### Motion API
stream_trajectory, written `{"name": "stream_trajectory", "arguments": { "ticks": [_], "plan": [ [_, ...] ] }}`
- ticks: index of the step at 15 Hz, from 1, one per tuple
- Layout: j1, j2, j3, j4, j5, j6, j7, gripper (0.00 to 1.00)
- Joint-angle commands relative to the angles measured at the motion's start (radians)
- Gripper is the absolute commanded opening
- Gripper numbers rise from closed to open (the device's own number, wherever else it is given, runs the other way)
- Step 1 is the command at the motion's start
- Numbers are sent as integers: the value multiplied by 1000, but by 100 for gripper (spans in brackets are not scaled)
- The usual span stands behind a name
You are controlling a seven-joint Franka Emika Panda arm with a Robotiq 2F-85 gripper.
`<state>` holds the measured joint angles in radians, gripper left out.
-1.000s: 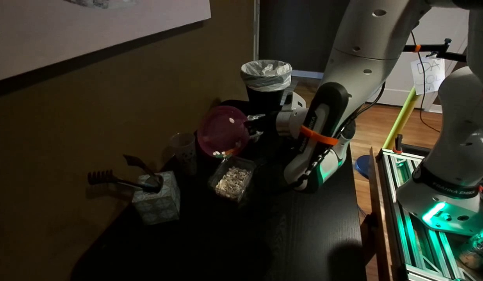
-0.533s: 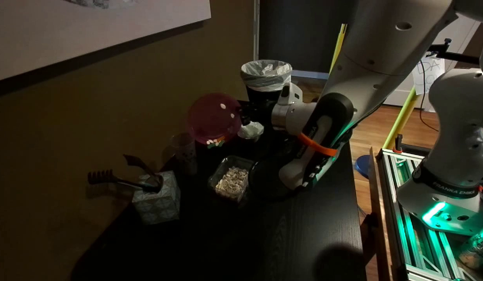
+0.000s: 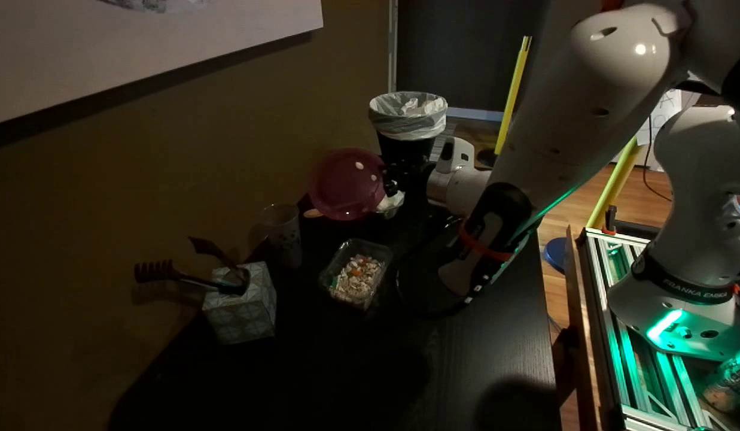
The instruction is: Pour the contents on the purple plate into the clear bowl on the left.
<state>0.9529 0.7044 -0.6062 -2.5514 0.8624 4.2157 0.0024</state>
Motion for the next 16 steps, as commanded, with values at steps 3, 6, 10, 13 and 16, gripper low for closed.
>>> {"name": "stream_trajectory", "arguments": {
  "ticks": [3,6,10,13,16],
  "plan": [
    [77,79,-51,-15,38,18,80,1],
    [76,43,-41,-31,5,18,119,1],
    [-76,-90,110,-36,-1,20,10,1],
    [-212,-192,236,-72,-11,-67,-57,1],
    [-362,-304,359,-116,-11,-159,-145,1]
  ]
}}
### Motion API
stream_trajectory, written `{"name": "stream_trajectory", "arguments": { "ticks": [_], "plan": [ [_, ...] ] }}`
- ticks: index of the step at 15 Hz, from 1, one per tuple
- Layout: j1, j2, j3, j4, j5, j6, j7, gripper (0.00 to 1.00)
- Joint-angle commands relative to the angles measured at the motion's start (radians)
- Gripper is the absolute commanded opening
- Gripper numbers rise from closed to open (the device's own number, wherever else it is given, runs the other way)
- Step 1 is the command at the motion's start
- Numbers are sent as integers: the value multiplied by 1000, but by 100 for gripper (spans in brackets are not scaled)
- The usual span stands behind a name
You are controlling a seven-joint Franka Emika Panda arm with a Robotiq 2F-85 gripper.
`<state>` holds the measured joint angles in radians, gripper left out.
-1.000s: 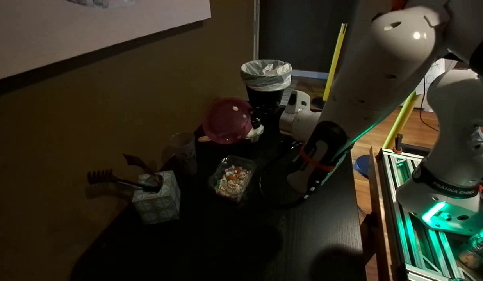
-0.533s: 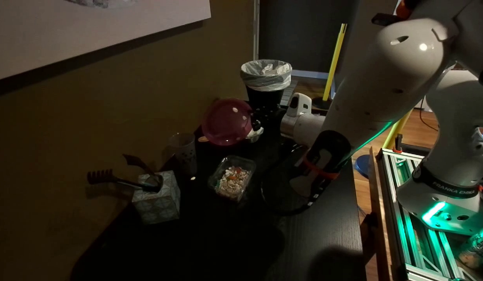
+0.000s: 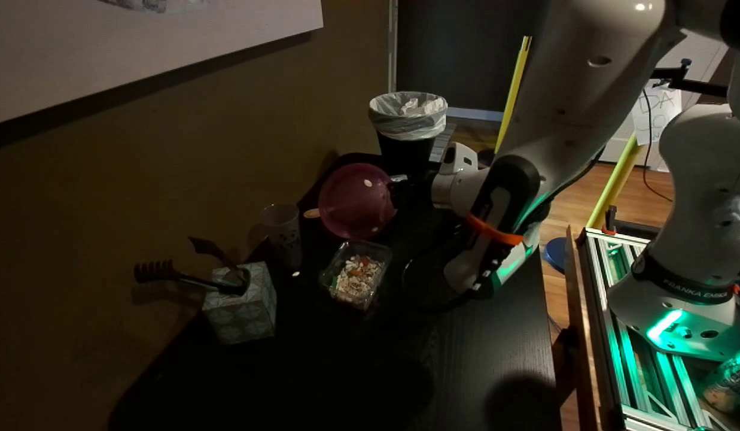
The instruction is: Pour the contents on the purple plate into the clear bowl on the left.
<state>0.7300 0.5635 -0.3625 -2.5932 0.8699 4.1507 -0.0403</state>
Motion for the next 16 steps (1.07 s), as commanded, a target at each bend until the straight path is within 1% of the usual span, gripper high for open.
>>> {"name": "stream_trajectory", "arguments": {
  "ticks": [1,4,6,7,8,9,11,14,16],
  "plan": [
    [-182,-195,150,-88,-13,-135,-134,1],
    [-292,-296,246,-154,-22,-261,-207,1],
    [-337,-347,289,-189,-16,-361,-240,1],
    [-299,-371,253,-210,-30,-424,-229,1],
    [-309,-387,259,-220,-21,-483,-249,1],
    [-318,-364,269,-162,19,-563,-301,1],
    [-321,-386,253,-165,37,-702,-356,1],
    [-339,-388,213,-156,70,-912,-449,1],
    [-355,-373,168,-155,48,-1045,-492,1]
  ]
}}
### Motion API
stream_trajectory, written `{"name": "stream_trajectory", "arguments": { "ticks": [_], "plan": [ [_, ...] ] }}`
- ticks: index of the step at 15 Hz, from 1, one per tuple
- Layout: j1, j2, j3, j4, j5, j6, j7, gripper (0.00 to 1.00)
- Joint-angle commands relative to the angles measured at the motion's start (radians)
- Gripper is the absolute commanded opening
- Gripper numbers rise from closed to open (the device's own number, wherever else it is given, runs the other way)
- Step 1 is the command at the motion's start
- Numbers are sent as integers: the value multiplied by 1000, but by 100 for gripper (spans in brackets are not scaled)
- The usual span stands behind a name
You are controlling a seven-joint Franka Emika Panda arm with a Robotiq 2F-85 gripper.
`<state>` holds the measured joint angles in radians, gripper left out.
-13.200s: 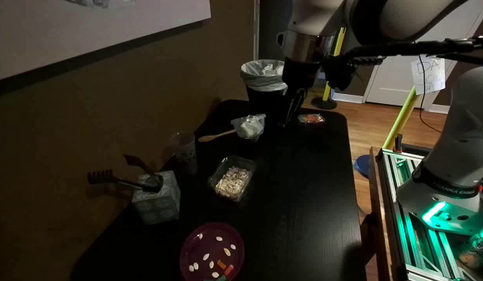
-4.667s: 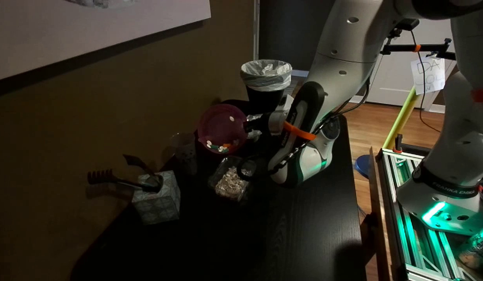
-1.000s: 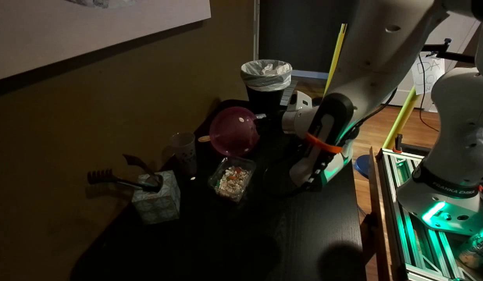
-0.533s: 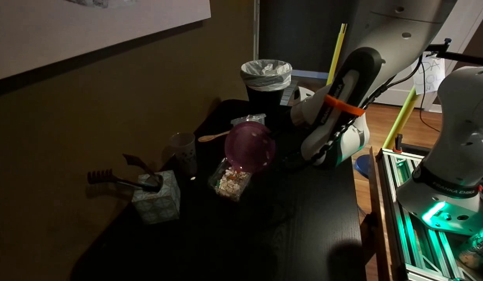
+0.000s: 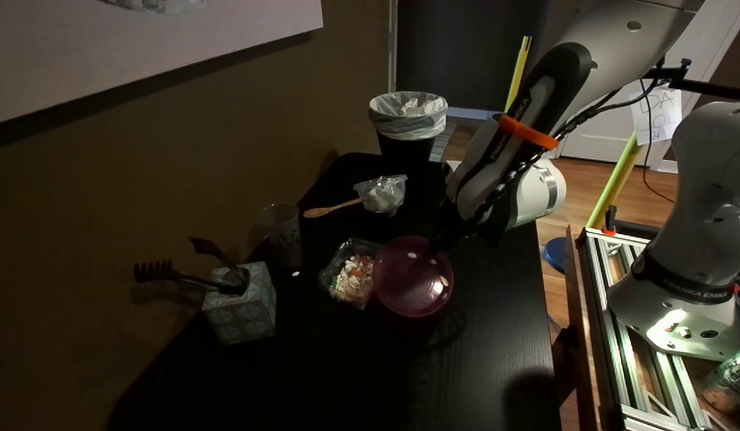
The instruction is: Pour the contents on the purple plate into the clear bowl on the left.
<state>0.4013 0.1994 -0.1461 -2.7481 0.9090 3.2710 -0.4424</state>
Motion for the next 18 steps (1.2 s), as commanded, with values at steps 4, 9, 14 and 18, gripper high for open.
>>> {"name": "stream_trajectory", "arguments": {
  "ticks": [4,9,14,18],
  "plan": [
    [-76,6,-120,7,-88,-436,-109,1],
    [-152,58,-107,111,-9,-641,-174,30],
    [-124,84,-122,130,-22,-490,-82,67],
    [-35,77,-150,59,-92,-187,33,96]
  ]
}}
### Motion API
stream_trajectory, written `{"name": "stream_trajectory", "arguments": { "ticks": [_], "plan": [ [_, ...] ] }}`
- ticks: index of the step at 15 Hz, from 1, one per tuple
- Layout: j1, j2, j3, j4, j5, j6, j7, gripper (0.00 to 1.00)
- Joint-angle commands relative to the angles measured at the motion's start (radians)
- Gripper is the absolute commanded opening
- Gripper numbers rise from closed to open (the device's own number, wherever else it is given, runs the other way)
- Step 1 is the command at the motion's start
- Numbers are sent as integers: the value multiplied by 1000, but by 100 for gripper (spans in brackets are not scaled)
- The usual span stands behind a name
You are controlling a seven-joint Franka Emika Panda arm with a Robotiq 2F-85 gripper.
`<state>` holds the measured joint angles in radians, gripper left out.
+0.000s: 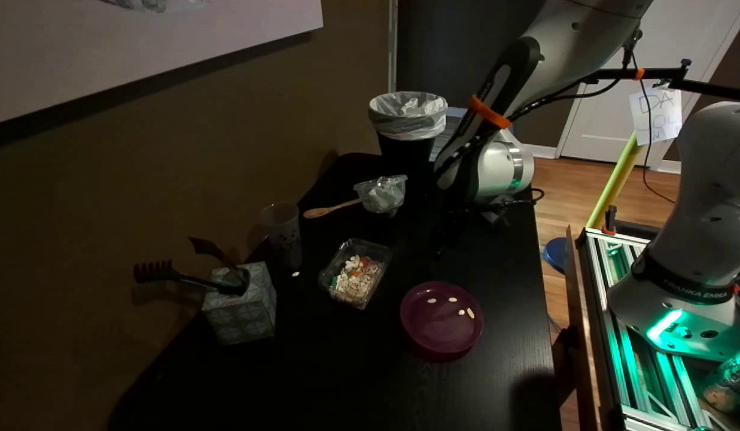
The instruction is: Pour the contents on the purple plate into the clear bowl on the left.
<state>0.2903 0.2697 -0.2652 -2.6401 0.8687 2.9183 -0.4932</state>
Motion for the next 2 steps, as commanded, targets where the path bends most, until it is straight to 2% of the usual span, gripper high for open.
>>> {"name": "stream_trajectory", "arguments": {
  "ticks": [1,2],
  "plan": [
    [20,3,-4,-13,-14,69,24,80],
    [39,5,-7,-26,-24,121,43,87]
  ]
}}
